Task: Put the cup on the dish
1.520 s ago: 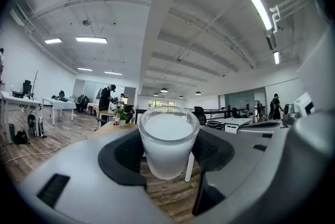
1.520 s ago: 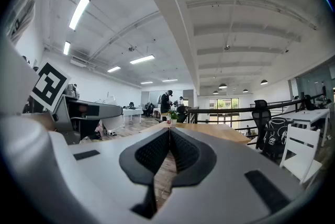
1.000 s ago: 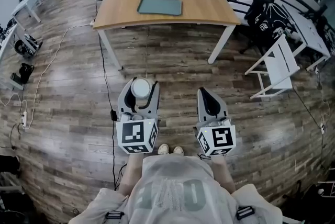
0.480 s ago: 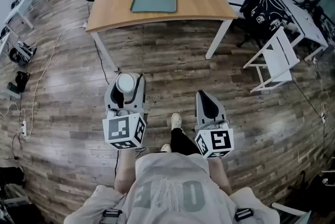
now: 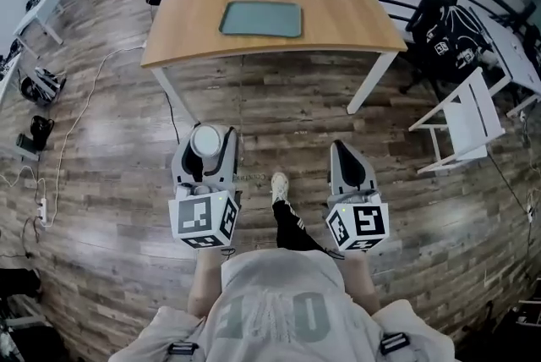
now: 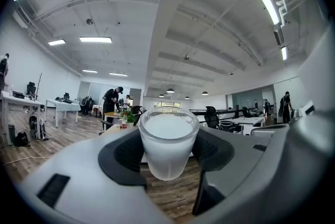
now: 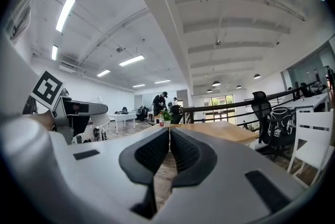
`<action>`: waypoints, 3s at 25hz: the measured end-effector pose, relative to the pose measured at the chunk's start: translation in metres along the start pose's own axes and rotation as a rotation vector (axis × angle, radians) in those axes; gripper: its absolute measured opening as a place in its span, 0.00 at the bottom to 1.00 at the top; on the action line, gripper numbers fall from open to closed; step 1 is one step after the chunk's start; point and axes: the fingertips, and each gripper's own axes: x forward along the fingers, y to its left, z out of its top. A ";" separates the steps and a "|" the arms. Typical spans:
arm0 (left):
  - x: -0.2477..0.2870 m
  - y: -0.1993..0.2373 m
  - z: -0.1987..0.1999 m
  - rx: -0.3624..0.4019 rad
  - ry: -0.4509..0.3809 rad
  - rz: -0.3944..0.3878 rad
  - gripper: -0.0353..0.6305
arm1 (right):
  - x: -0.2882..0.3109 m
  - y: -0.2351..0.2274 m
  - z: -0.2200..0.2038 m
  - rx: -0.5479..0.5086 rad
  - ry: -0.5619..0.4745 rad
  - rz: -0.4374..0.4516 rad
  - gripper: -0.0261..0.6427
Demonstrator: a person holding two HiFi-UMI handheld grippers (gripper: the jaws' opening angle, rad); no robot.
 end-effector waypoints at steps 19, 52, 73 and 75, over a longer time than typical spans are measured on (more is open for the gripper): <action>0.325 0.107 0.039 0.016 -0.009 0.128 0.45 | 0.365 -0.100 0.058 -0.175 0.027 0.158 0.07; 0.652 0.234 -0.009 0.024 0.147 -0.016 0.45 | 0.704 -0.115 0.012 -0.035 0.240 0.198 0.07; 0.679 0.220 -0.143 0.114 0.446 -0.099 0.45 | 0.737 -0.150 -0.031 -0.084 0.410 0.290 0.07; 0.674 0.217 -0.163 0.120 0.507 -0.114 0.45 | 0.739 -0.146 -0.035 -0.085 0.420 0.297 0.07</action>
